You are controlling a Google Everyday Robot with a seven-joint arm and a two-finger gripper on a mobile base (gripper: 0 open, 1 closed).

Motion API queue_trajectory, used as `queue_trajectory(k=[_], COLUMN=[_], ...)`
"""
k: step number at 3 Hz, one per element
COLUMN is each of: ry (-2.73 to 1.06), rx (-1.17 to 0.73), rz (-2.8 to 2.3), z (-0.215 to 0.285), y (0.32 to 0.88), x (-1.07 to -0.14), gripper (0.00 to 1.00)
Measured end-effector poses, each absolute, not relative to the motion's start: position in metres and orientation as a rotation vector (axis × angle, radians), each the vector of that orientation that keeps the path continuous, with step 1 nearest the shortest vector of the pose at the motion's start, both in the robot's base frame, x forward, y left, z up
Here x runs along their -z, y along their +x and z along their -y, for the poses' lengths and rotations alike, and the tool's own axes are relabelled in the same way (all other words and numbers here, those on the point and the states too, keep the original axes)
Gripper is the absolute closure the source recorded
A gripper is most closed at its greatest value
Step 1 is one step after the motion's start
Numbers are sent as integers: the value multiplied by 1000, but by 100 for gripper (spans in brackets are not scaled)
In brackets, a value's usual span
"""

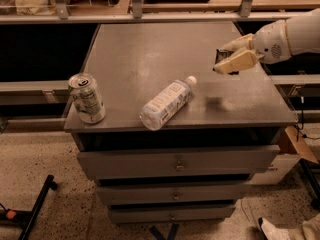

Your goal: Move rxbar chocolate near blue plastic bottle

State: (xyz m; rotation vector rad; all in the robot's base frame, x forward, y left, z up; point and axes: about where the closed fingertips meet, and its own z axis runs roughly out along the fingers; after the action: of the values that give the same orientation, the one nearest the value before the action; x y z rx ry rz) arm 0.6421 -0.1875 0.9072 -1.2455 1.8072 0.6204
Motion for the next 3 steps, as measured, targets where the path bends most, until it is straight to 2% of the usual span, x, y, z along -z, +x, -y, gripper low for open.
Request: queue_trajectory(k=[2, 3], ry=[-1275, -1315], rx=[-631, -660], rz=[-1778, -1749], z=[181, 171], y=[609, 597], x=[-901, -895], gripper=[100, 82])
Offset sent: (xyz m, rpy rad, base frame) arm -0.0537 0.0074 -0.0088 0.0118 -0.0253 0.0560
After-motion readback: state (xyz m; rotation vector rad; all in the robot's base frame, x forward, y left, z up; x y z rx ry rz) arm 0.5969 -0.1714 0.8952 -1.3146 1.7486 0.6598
